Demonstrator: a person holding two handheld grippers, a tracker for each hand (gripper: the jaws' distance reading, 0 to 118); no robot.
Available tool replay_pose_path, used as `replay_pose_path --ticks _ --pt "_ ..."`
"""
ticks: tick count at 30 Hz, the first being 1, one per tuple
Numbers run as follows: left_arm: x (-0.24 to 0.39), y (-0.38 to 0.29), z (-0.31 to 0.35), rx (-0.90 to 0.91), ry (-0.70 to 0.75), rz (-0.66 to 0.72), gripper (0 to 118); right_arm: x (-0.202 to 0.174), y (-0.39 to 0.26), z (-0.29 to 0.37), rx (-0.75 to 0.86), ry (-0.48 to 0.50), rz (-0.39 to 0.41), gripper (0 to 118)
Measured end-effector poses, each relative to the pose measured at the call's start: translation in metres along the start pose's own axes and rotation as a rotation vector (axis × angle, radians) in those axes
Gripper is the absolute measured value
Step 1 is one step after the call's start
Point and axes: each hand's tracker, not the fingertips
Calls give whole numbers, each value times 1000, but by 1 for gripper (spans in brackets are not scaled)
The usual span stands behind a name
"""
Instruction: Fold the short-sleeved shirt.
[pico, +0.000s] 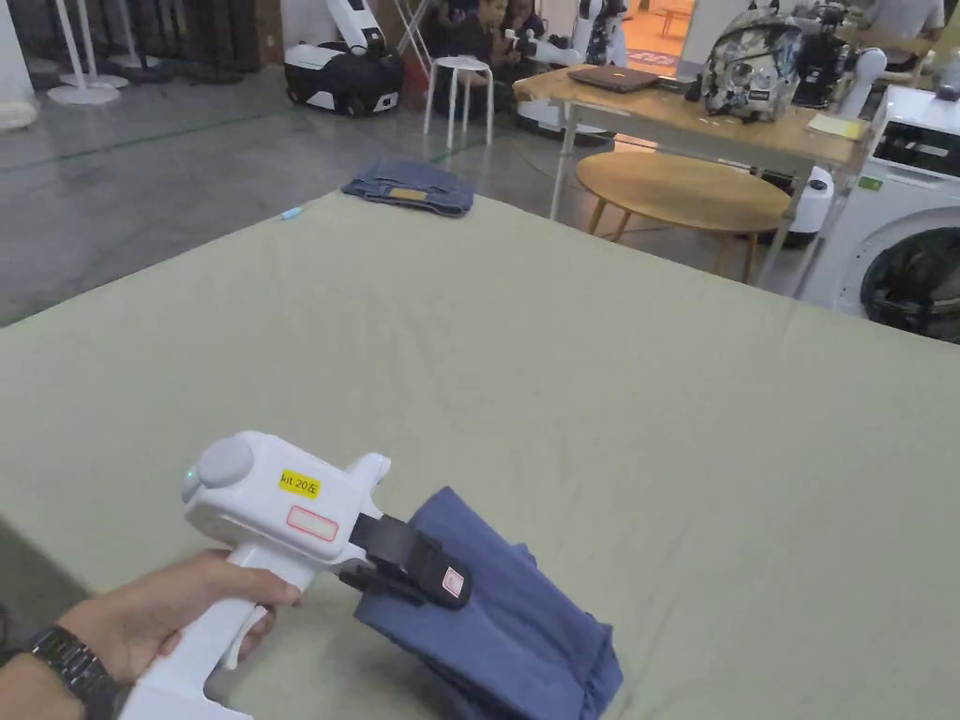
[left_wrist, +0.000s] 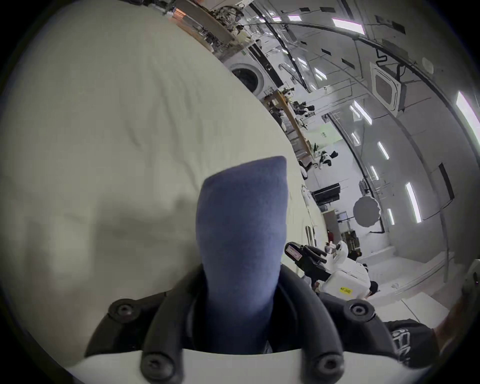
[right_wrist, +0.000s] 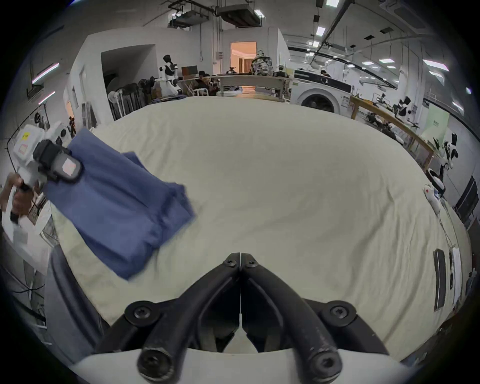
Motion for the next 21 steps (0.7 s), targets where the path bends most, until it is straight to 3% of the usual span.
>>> replay_pose_path --ticks 7,13,19,21 --pt "-20 54 107 0 236 15 18 3 5 3 44 -11 -18 0" --pt "-55 87 177 19 347 56 18 19 10 7 78 -49 -43 0" --pt "-71 81 198 22 467 158 18 31 6 4 76 -83 -52 0" --pt "-75 79 192 9 521 174 25 33 5 3 68 -86 -55 0"
